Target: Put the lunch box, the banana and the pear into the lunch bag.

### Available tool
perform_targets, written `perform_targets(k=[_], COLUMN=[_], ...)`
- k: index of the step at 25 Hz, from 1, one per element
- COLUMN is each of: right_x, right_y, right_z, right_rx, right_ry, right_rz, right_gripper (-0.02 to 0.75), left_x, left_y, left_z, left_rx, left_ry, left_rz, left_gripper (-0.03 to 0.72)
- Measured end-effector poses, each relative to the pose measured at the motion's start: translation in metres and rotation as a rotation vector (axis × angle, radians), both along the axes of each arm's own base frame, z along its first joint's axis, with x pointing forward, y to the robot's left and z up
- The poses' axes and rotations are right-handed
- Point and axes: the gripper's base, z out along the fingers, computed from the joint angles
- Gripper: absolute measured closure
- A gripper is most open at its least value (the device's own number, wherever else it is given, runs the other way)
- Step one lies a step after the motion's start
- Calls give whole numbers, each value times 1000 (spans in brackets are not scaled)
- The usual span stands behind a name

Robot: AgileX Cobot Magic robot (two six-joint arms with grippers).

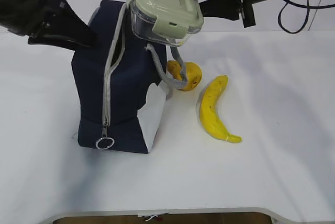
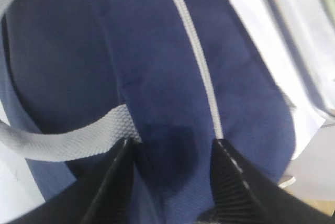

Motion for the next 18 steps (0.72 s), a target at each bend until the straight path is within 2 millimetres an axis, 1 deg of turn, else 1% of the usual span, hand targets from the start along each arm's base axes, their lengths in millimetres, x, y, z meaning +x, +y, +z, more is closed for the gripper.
perform_targets(k=[2, 4, 8, 10, 13, 15, 16, 17, 18], right_x=[0, 0, 0, 0, 0, 0, 0, 0, 0], right_y=[0, 0, 0, 0, 0, 0, 0, 0, 0], right_z=[0, 0, 0, 0, 0, 0, 1, 1, 1], right_rx=[0, 0, 0, 0, 1, 5, 9, 12, 16], right_ry=[0, 0, 0, 0, 0, 0, 1, 1, 1], right_rz=[0, 0, 0, 0, 0, -1, -2, -3, -4], right_gripper=[398, 398, 398, 398, 398, 398, 398, 398, 398], left_x=[1, 2, 5, 6, 10, 12, 13, 13, 13], left_y=[-1, -1, 2, 4, 4, 3, 3, 3, 3], left_z=[-1, 5, 15, 12, 1, -4, -6, -8, -9], left_rx=[0, -4, 41, 68, 89, 91, 91, 92, 92], left_ry=[11, 6, 12, 33, 78, 103, 110, 120, 124], left_rz=[-10, -14, 17, 28, 23, 19, 17, 13, 12], left_gripper=[316, 312, 264, 247, 239, 249, 269, 296, 340])
